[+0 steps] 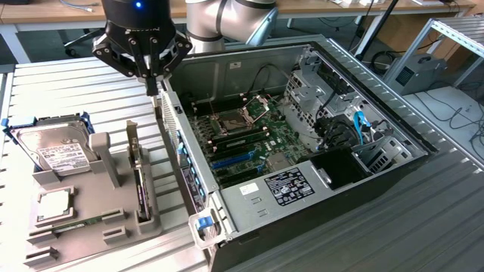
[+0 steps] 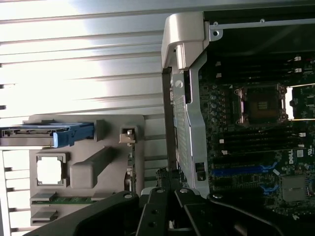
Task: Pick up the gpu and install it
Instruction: 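Reach for the gpu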
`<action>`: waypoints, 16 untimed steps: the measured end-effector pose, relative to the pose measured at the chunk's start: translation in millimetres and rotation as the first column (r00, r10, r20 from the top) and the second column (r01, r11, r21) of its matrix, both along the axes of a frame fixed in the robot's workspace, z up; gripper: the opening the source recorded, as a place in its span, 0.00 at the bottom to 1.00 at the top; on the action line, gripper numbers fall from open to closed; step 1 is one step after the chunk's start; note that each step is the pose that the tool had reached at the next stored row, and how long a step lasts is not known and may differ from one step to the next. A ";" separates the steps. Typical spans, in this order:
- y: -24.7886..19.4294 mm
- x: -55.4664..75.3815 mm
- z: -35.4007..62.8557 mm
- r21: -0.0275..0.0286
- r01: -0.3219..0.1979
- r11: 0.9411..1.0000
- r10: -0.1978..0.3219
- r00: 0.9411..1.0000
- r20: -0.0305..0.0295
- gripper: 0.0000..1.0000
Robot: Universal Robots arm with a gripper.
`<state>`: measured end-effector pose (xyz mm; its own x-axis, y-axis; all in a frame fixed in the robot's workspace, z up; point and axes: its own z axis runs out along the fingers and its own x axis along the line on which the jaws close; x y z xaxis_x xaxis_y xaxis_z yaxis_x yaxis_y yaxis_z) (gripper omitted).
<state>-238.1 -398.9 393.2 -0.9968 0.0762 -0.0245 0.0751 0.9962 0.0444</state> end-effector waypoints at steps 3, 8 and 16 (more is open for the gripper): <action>0.0 -2.2 0.0 0.000 0.000 1.000 0.000 1.000 0.000 0.11; 0.0 -6.3 0.0 0.000 0.000 1.000 0.000 1.000 0.000 0.11; 0.0 -10.4 0.0 0.000 0.000 1.000 0.000 1.000 0.000 0.11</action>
<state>-248.6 -398.9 393.2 -0.9968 0.0762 -0.0245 0.0751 0.9962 0.0444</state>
